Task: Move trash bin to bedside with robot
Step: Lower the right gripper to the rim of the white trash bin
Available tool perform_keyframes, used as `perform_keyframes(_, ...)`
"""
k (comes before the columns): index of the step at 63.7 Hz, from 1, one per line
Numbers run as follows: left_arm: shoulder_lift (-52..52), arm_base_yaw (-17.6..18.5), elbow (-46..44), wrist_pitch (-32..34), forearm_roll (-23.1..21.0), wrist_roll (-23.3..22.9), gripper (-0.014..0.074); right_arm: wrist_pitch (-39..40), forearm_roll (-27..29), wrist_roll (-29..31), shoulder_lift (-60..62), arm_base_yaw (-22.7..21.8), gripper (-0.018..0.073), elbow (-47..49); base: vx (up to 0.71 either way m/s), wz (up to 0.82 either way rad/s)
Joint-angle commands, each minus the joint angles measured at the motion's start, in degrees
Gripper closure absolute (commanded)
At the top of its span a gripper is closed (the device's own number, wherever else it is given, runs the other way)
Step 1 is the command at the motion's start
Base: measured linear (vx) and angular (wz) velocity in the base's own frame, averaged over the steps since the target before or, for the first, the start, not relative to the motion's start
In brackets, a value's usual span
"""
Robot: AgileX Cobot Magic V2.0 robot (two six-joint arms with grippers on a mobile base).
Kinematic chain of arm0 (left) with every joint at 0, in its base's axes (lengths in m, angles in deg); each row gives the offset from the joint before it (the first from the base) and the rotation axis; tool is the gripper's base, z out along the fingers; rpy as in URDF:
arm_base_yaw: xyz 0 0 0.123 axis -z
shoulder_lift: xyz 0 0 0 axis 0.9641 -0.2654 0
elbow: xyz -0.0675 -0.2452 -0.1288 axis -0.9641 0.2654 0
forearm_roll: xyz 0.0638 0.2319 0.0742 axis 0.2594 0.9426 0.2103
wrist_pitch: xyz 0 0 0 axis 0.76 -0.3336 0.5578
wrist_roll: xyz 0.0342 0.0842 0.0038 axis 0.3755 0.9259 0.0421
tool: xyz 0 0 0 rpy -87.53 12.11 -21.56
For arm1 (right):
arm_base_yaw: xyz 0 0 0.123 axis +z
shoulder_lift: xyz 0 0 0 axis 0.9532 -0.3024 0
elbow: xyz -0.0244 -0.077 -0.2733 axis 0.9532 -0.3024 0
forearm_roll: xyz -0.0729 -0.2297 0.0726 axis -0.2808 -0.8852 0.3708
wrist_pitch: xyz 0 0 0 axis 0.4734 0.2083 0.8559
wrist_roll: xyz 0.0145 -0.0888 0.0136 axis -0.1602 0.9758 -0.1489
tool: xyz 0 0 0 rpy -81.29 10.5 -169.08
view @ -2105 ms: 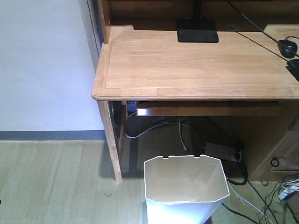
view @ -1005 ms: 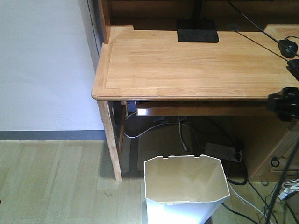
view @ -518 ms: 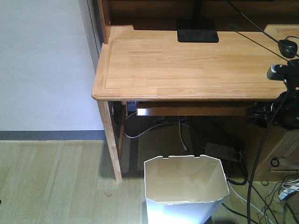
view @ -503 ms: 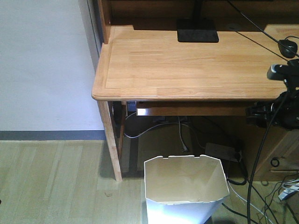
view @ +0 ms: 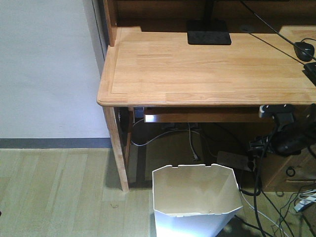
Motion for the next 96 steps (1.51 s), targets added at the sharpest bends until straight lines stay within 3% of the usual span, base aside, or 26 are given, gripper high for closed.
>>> perform_keyframes(1, 0.82, -0.07, 0.67, 3.97, -0.23, -0.35, 0.0602, 5.56, 0.32, 1.04, -2.88, -0.33, 0.0069, 1.82, 0.0, 0.0)
perform_keyframes(30, 0.82, -0.07, 0.67, 3.97, -0.23, -0.35, 0.0602, 2.63, 0.51, 2.64, -29.35, -0.26, 0.0069, 17.51, 0.0, 0.0)
perform_keyframes(60, 0.82, -0.07, 0.67, 3.97, -0.23, -0.35, 0.0602, -1.32, 1.99, 3.22, -43.86, -0.21, 0.0069, 33.78, 0.0, 0.0)
perform_keyframes(87, 0.82, -0.07, 0.67, 3.97, -0.23, -0.35, 0.0602, -13.21, 3.43, 2.07, -56.36, -0.21, 0.0074, 49.91, 0.0, 0.0)
perform_keyframes(96, 0.82, -0.07, 0.67, 3.97, -0.23, -0.35, 0.0602, -17.76, 4.7, 1.9, -59.78, -0.21, 0.0165, 54.18, 0.0, 0.0)
